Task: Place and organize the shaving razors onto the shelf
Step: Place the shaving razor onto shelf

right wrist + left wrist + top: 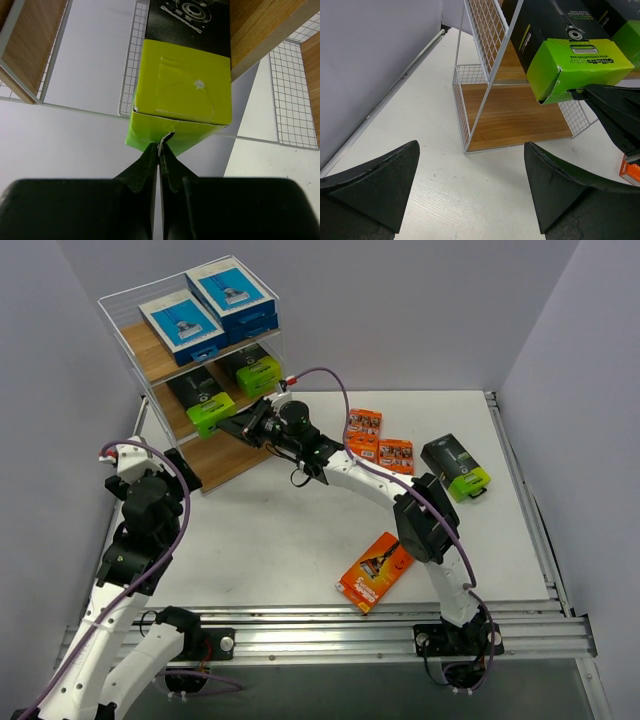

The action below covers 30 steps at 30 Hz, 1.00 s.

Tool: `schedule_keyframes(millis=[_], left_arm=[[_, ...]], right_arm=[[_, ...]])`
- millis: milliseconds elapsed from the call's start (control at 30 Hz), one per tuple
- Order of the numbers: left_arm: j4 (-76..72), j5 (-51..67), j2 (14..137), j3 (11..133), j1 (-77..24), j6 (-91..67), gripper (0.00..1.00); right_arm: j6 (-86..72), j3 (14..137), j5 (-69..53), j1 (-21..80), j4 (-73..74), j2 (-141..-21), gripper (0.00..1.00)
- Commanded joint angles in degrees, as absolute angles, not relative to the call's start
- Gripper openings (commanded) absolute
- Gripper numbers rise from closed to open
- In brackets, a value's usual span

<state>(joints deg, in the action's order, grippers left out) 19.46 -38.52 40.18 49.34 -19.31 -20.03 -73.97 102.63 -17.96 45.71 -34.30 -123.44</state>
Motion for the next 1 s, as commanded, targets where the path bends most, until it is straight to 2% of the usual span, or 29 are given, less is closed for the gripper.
schedule_keyframes(millis=[0,967], left_arm=[[18.1,-40.8,39.6,49.7,-19.9,-17.8,0.94],[17.8,-41.9,40.0,49.1,-22.2,-16.8,0.94]], right_arm=[[-75.6,101.8,-15.0,44.9,-41.6,-122.3,0.00],[-75.9,87.6,9.8,47.4,-57.0,-117.1,0.00]])
